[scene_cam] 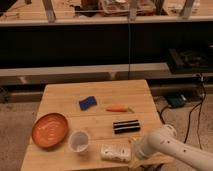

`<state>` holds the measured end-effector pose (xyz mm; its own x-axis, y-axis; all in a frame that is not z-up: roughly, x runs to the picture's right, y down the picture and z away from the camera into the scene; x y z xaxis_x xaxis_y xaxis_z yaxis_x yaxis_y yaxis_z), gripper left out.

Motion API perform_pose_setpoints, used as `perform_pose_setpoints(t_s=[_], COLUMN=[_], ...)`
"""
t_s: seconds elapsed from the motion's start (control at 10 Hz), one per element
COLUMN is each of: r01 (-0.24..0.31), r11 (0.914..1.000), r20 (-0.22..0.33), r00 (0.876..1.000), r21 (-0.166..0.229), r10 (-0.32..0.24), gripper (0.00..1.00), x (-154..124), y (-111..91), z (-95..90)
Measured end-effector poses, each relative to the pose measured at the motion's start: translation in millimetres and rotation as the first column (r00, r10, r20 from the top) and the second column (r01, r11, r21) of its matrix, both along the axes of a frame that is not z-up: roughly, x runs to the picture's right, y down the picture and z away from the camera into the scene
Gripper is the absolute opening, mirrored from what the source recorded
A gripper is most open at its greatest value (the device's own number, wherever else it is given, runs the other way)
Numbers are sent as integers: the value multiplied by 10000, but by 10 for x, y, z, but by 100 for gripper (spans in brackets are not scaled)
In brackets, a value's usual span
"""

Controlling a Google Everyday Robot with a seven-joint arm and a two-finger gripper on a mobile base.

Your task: Place the bottle in the ceramic bowl

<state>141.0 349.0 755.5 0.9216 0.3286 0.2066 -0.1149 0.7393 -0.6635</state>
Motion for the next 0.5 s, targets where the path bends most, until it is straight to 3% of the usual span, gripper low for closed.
perform_pose_setpoints(t_s=[0.2,0.5], r01=[-56,11], r11=[10000,10000], r20=[-19,8], r00=[10000,10000], r21=[65,-19], r10=[56,-11], gripper=[74,77], x=[14,34], y=[-60,-52], z=[-13,-77])
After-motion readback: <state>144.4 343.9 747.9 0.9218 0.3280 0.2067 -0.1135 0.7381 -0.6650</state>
